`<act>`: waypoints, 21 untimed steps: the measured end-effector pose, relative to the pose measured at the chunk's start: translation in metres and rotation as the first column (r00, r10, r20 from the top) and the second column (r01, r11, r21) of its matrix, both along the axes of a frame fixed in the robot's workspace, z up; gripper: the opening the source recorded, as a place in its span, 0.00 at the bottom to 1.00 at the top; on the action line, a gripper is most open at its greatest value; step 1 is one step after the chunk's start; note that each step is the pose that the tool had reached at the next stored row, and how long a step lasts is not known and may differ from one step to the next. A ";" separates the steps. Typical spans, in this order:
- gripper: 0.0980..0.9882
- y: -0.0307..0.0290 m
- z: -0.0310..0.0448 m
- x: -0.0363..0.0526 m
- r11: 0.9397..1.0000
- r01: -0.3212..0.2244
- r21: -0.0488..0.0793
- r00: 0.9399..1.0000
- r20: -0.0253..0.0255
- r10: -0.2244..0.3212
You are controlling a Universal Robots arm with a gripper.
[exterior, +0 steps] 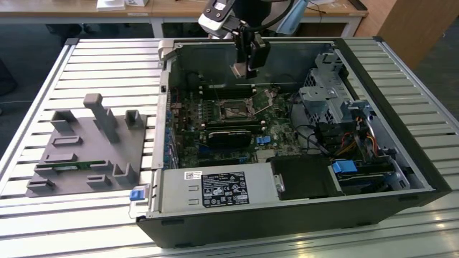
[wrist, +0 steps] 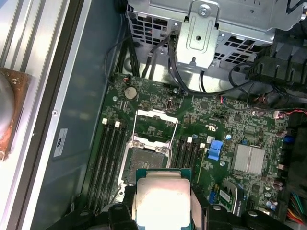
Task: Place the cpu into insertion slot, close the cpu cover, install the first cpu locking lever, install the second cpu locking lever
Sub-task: 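Place the cpu into insertion slot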
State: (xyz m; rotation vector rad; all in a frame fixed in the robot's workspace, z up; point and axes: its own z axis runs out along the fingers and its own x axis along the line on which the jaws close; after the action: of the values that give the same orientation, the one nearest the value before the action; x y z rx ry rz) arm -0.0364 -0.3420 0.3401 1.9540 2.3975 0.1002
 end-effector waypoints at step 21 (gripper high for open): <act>0.49 0.0000 -0.0060 -0.0005 0.999 0.055 -0.001 0.999 0.003 -0.055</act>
State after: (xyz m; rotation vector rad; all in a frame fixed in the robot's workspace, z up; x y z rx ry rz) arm -0.0369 -0.3420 0.3341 2.0156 2.3399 0.0989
